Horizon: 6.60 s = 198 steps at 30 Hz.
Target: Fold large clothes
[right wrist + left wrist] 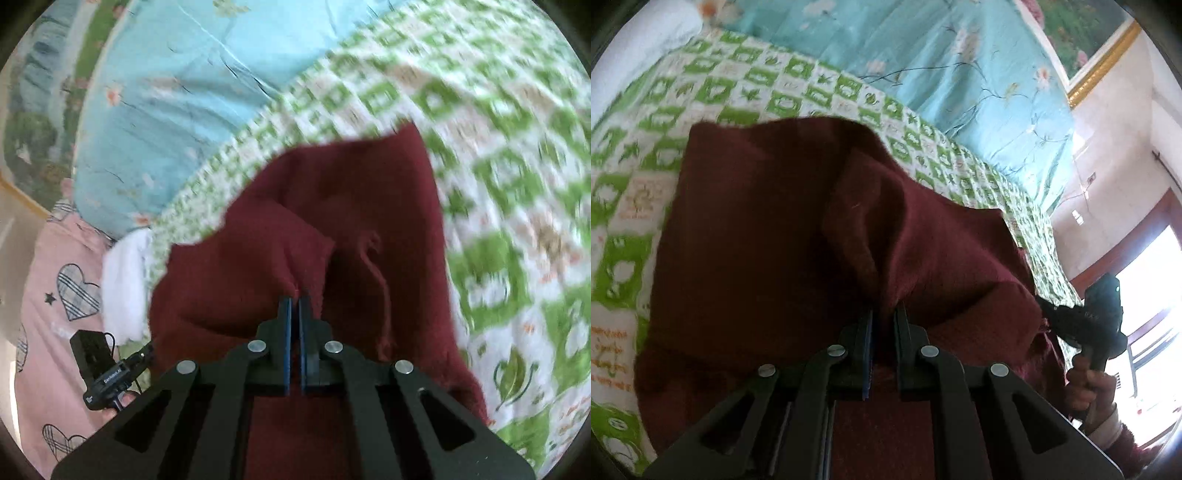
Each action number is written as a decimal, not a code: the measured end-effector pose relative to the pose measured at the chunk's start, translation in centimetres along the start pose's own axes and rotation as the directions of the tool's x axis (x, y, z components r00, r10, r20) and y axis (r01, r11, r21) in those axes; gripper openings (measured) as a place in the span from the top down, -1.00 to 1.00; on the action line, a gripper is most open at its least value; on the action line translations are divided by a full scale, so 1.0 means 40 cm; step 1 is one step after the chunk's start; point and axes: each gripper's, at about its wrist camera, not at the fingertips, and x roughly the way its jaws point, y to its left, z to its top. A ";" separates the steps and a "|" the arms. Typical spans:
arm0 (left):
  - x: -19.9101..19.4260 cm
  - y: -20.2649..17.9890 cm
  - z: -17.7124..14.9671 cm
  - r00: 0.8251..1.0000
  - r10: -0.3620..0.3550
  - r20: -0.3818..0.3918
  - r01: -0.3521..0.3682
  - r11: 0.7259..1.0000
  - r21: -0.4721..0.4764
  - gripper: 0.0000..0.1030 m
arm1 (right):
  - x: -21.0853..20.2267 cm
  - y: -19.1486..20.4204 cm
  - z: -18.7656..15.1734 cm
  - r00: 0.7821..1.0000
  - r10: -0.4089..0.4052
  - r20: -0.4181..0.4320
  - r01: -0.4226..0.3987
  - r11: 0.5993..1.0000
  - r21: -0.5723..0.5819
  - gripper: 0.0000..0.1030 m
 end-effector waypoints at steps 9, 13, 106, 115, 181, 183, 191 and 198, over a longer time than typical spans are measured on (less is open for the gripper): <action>-0.028 0.003 0.002 0.998 0.067 -0.013 -0.066 0.998 0.019 0.63 | 0.017 0.058 0.016 0.996 -0.086 -0.008 0.085 0.993 -0.078 0.91; -0.104 -0.007 -0.003 0.995 0.096 0.039 -0.097 0.995 0.006 0.68 | -0.058 0.107 0.009 0.985 -0.155 0.078 0.164 0.977 -0.135 0.91; -0.476 -0.104 -0.470 0.998 -0.041 0.054 0.041 0.999 0.010 0.90 | -0.393 0.014 -0.419 0.970 0.216 -0.109 -0.229 0.965 -0.129 0.90; -0.483 -0.133 -0.367 0.991 -0.054 0.125 0.054 0.999 0.006 0.90 | -0.415 0.062 -0.320 0.952 0.306 -0.008 -0.305 0.945 -0.119 0.90; -0.130 0.075 0.099 0.966 0.213 0.146 -0.175 0.956 -0.236 0.42 | -0.020 0.105 0.096 0.991 -0.086 0.098 0.096 0.991 -0.098 0.39; -0.159 0.036 0.038 0.972 0.182 0.150 -0.145 0.962 -0.230 0.30 | -0.023 0.129 0.050 0.996 -0.047 0.075 0.055 0.992 -0.114 0.39; -0.198 -0.022 -0.166 0.984 0.158 0.087 -0.131 0.955 -0.266 0.01 | -0.025 0.158 -0.089 1.000 -0.003 0.024 0.005 0.994 -0.111 0.38; -0.172 0.017 -0.230 0.988 0.133 0.076 -0.098 0.931 -0.352 -0.23 | -0.027 0.165 -0.147 1.000 0.013 -0.015 -0.015 0.994 -0.110 0.38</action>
